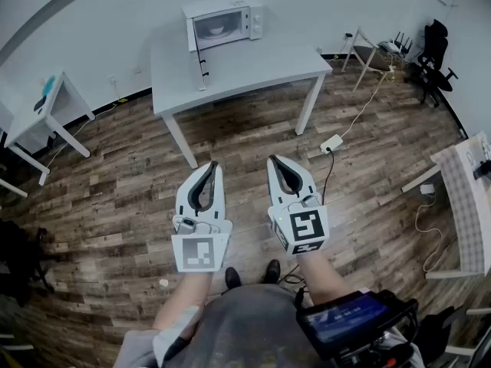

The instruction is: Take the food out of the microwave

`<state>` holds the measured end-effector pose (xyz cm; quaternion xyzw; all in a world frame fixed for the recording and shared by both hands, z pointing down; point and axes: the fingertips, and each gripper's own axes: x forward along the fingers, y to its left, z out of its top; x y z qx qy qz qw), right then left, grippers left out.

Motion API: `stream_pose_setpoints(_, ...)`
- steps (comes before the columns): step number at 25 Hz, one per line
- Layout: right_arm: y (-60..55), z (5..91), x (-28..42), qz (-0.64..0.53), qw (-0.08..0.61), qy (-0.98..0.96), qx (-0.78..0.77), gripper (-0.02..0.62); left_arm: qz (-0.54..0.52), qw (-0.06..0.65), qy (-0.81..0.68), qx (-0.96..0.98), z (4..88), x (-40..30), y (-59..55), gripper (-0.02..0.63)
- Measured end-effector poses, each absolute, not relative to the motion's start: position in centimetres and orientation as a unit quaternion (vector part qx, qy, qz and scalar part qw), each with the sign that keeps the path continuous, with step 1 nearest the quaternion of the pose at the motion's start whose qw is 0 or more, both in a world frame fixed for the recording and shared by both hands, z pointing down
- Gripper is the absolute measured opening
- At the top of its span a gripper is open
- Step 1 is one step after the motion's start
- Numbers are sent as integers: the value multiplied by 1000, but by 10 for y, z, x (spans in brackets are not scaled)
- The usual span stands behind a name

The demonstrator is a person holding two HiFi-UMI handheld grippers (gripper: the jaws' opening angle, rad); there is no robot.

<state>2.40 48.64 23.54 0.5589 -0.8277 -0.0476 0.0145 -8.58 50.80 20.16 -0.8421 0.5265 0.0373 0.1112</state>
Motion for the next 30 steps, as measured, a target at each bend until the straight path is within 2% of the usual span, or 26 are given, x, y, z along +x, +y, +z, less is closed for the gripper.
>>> stream_pose_setpoints(17, 486, 239, 45, -48, 9, -826, 562, 6, 40, 116, 526, -842, 196, -65, 500, 6)
stream_pose_setpoints(22, 481, 234, 62, -39, -18, -834, 549, 8, 37, 122, 532, -837, 193, -49, 495, 6)
stream_pose_setpoints(30, 457, 225, 103, -51, -4, -842, 537, 8, 29, 137, 554, -820, 185, -18, 477, 6)
